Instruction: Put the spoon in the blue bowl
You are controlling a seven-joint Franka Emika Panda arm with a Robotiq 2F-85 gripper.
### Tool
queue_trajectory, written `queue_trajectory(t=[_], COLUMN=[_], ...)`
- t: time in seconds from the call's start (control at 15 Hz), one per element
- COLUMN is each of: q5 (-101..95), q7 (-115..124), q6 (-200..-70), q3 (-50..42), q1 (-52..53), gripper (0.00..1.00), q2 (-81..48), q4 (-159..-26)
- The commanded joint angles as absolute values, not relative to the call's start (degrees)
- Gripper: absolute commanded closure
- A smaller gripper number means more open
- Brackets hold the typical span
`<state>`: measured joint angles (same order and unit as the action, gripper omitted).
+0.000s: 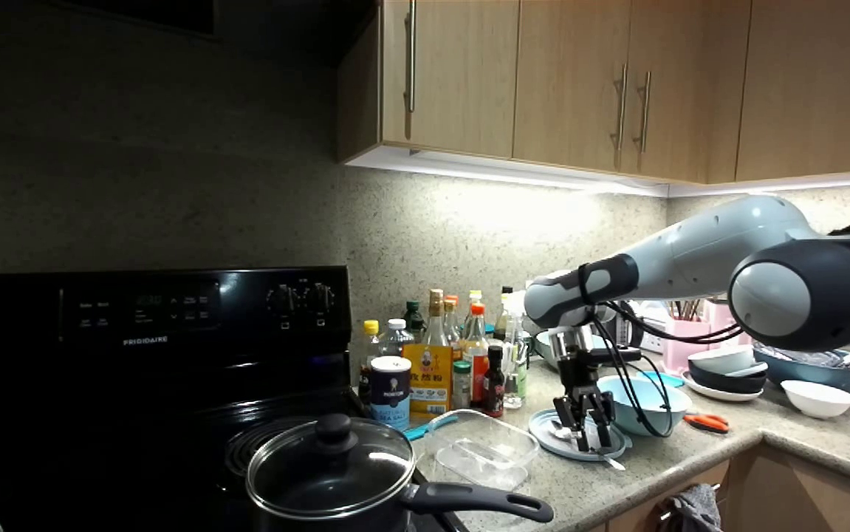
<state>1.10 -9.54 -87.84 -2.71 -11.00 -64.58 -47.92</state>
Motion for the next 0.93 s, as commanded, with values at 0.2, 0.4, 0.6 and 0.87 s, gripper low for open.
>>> queue_trajectory(t=[0.2,0.4,0.6,0.87], q5=[2.59,2.88,3.08,2.2], q7=[-7.98,-7.61,-5.74,-3.33], q6=[-85.51,-85.86,-85.95,-86.25], q3=[-2.2,-2.15,-2.31,-2.94], q1=[-11.48,-11.38,-10.97,-10.53], gripper=[0.9,0.96,0.93,0.93], q2=[-66.03,-65.82,-63.79,-59.51], q4=[-44.49,-44.41,-45.8,-48.61])
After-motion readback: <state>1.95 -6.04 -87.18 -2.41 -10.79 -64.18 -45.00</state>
